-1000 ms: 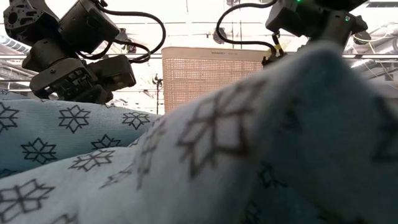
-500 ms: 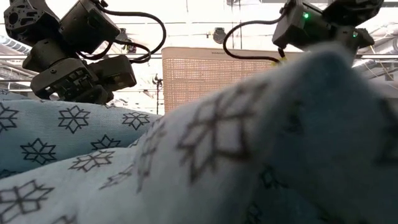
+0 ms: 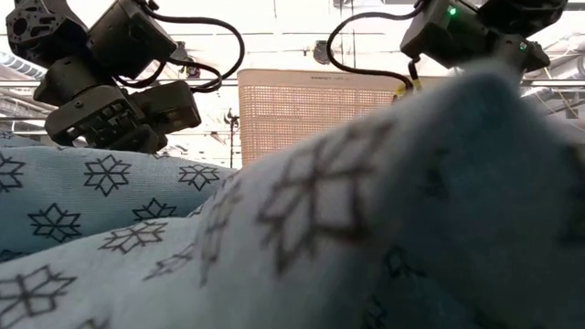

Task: Pick & place medical supplies in basket/bin
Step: Put the blue bandage into the white bin

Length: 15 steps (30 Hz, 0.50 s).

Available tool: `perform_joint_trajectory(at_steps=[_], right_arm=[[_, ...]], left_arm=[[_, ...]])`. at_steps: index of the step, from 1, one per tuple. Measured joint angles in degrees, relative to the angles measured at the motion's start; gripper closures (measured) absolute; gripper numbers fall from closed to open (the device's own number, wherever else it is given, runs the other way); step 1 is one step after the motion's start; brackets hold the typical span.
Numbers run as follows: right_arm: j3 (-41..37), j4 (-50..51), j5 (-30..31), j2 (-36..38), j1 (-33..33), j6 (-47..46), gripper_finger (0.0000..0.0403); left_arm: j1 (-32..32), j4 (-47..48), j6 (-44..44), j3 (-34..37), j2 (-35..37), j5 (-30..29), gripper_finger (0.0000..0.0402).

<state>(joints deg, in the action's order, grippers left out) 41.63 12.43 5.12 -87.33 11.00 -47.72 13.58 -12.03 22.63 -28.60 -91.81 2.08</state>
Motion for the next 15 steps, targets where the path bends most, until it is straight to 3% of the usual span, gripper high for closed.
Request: perform_joint_trajectory(at_steps=[3,15], right_arm=[[0.0,1.2,-0.5,1.2,0.4,0.0,0.0361],[-0.1,5.6,8.3,18.7,6.9,-3.2,0.0359]], left_arm=[[0.0,0.7,0.0,0.0,0.0,0.9,0.0158],[0.1,3.2,1.2,-0.1,0.2,0.7,0.0158]])
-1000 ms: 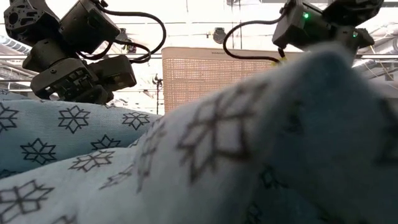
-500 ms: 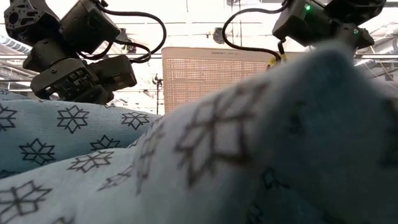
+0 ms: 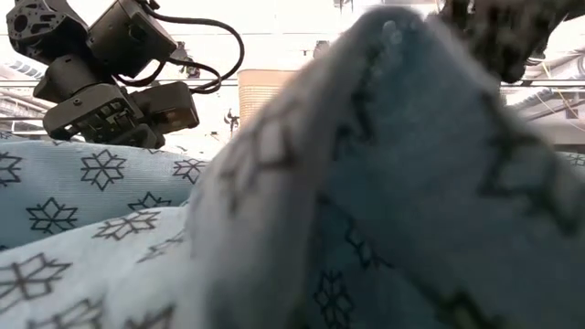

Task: Pick & place medical supplies in basket/bin
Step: Put the blue bandage into the white bin

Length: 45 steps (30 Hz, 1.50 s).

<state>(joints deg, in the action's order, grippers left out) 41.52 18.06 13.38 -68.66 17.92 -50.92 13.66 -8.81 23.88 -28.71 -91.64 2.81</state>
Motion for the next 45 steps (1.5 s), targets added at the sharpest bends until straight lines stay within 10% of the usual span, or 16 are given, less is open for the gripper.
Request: perform_joint_trajectory(at_steps=[19,36,45], right_arm=[[2.0,-36.9,9.5,13.6,2.7,34.1,0.036],[24.6,-3.6,8.8,9.3,-27.7,33.3,0.036],[31.6,2.4,-9.0,-2.5,-44.0,29.2,0.036]], left_arm=[[0.0,-1.7,-1.3,0.3,-0.2,-0.7,0.0158],[0.1,-2.1,-1.4,0.2,-0.2,-0.8,0.0158],[0.1,-2.2,-1.7,0.2,-0.2,-0.8,0.0158]])
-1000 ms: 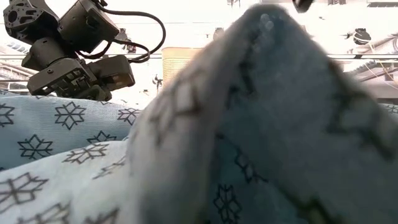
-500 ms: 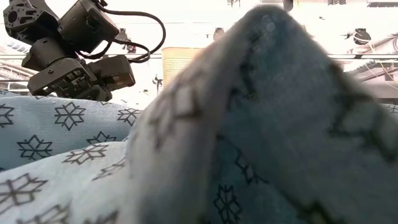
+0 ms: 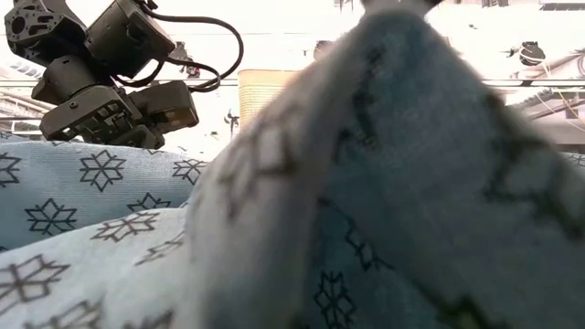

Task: Pick & place medical supplies in basket/bin
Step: Put the blue bandage into the white bin

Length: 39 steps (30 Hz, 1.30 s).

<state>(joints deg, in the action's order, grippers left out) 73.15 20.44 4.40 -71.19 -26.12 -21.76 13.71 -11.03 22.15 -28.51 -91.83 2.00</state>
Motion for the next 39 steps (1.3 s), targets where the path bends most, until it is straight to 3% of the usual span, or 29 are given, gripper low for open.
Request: perform_joint_trajectory(at_steps=[7,13,20,39], right_arm=[[3.0,4.0,-7.1,-9.6,-11.3,-3.0,0.036],[6.5,14.1,-9.3,-16.2,-17.1,-3.3,0.036],[7.4,18.9,-6.4,-20.6,-18.6,-2.3,0.036],[7.3,34.7,-13.7,-23.0,-18.1,-4.1,0.036]], left_arm=[[0.0,-0.6,-0.3,0.0,0.0,0.0,0.0158],[0.0,-0.9,-0.9,0.0,0.0,0.0,0.0158],[0.0,-1.2,-1.0,0.0,0.0,0.0,0.0158],[0.1,-1.2,-1.1,0.0,0.0,0.0,0.0158]])
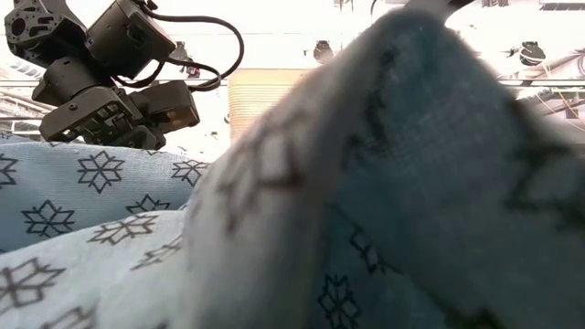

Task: Pick & place medical supplies in basket/bin
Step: Put the blue bandage into the white bin

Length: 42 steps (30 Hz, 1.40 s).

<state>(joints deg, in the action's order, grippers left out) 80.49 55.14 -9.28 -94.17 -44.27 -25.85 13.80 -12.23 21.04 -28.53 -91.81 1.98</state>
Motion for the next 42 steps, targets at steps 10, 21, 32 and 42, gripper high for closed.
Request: perform_joint_trajectory(at_steps=[10,21,32,42], right_arm=[[-0.2,0.8,8.4,0.3,7.9,2.9,0.036],[-0.2,5.0,8.6,-1.2,12.0,4.4,0.036],[-0.2,1.3,6.2,-1.3,13.0,17.7,0.036],[-0.4,-2.8,22.7,-1.2,17.9,23.7,0.036]], left_arm=[[0.0,-0.1,-1.2,0.0,0.0,-0.3,0.0158],[0.0,-1.2,-1.3,0.0,0.0,-0.5,0.0158],[0.0,-1.2,-1.9,0.0,0.0,-0.5,0.0158],[0.0,-1.2,-1.9,0.0,0.0,-0.5,0.0158]])
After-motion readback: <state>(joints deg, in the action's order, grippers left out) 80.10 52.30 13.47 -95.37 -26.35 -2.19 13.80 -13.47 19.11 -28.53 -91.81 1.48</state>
